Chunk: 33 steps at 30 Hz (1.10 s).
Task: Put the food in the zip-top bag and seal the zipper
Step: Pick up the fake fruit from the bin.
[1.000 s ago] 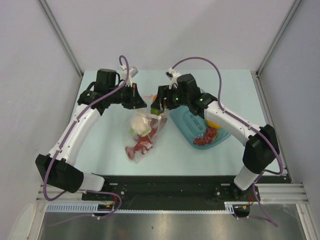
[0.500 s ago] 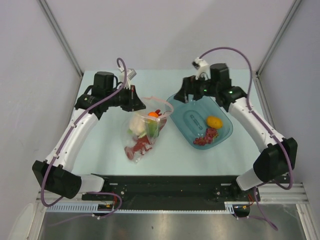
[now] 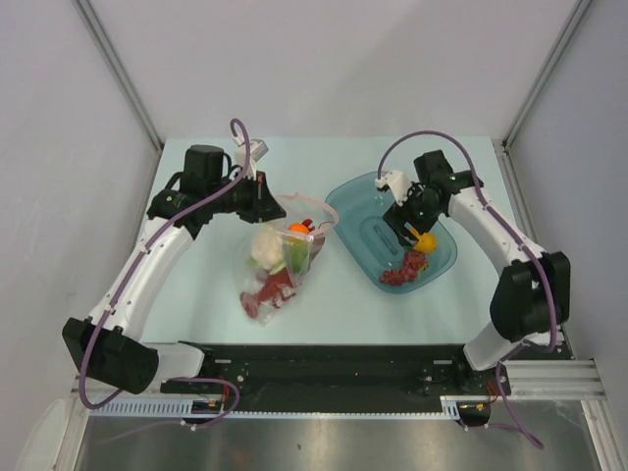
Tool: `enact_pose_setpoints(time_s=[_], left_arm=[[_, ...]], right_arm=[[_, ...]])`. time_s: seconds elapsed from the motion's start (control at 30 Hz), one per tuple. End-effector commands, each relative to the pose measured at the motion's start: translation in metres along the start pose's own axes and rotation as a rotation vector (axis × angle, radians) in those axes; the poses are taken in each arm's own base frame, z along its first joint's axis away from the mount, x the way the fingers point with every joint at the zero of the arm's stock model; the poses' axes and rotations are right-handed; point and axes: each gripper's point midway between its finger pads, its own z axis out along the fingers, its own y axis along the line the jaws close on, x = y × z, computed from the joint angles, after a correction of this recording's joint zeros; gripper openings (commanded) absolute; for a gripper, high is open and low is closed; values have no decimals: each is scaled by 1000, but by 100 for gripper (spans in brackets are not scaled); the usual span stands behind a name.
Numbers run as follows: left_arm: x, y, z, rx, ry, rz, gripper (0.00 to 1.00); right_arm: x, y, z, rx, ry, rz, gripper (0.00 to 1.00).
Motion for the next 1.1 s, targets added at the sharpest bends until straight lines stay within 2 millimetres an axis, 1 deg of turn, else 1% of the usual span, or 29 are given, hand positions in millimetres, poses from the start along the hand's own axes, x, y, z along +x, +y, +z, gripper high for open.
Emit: enact_pose_setpoints(time_s=[0.0,0.03,0.1,0.13,0.17,0.2,0.27,0.3,0.37,0.4,0.47,0.53,0.57,0.6,0.63,0.67,0.7,0.73,0.77,0.8,0.83,0.87,0.9,0.93,0.97,1.0,1.03,1.07], left_arm=[[-14,-10,-8,37,-65,70,0],[-14,-9,-8,34,-63,66,0],[-14,-9,-8,32,-63,65,0],[-14,-9,-8,29,-65,62,0],[-14,-8,-8,27,-67,61,0],[-12,-8,-7,25,-65,58,0],[-10,-7,-7,21,-61,52,0],[-10,-6,-7,17,-61,50,0],[-9,-6,-7,13,-62,50,0],[-9,-5,-8,10,-61,49,0],[-9,-5,-8,7,-61,50,0],[-9,-5,-8,5,-60,49,0],[-9,-5,-9,6,-63,52,0],[-9,-5,-9,6,-65,53,0],[-9,-6,-10,7,-69,55,0],[-8,-6,-9,8,-68,56,0],[-9,-8,-11,15,-74,61,0],[-9,-8,-10,17,-72,61,0],[-9,-9,-10,21,-72,61,0],[-10,-9,-10,25,-75,62,0],[-11,-10,-10,28,-75,62,0],[-12,-11,-10,31,-77,65,0],[-11,-11,-9,35,-74,64,0],[-11,-13,-10,44,-73,65,0],[-11,-13,-9,47,-71,63,0],[-11,-14,-10,49,-75,66,0],[-11,-14,-10,51,-73,63,0],[-12,-14,-10,51,-77,65,0]], right_arm=[[40,-31,24,90,206,-97,80],[42,-39,30,118,221,-104,80],[47,-47,42,131,241,-103,80],[45,-53,47,154,237,-112,80],[48,-59,51,173,258,-117,80],[52,-60,59,165,277,-121,80],[58,-64,68,171,305,-130,79],[63,-64,75,161,326,-129,78],[70,-63,82,144,346,-129,76],[72,-61,85,131,354,-129,74],[71,-57,88,110,341,-123,70],[65,-54,86,103,318,-115,60],[63,-53,82,113,308,-103,51],[53,-46,81,88,263,-99,48],[38,-45,67,104,206,-97,44],[26,-42,58,104,158,-88,38],[5,-35,49,84,73,-57,37],[-18,-32,26,96,-21,-45,35],[-33,-27,14,83,-87,-26,31],[-64,-19,-5,38,-216,38,28],[-83,-12,-27,20,-311,61,27],[-100,-6,-43,-13,-391,84,27],[-125,2,-59,-58,-509,93,27],[-139,10,-70,-99,-566,173,26],[-151,17,-83,-127,-623,195,24],[-170,20,-94,-155,-704,186,23],[-180,30,-99,-207,-731,245,22],[-188,35,-103,-241,-754,252,22]])
